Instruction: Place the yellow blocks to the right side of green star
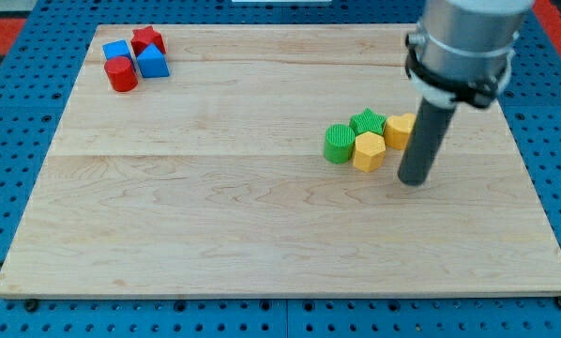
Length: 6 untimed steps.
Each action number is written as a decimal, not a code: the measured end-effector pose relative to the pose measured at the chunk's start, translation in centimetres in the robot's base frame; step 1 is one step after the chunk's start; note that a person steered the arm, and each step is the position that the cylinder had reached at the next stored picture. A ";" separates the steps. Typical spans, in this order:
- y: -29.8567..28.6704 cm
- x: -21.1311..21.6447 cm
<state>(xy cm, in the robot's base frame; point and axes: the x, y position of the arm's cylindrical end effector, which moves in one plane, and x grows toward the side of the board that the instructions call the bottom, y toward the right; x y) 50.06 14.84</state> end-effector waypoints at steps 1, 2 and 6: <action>-6.6 -0.7; -8.9 -4.0; -1.8 -2.1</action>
<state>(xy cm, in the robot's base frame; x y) 47.97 13.00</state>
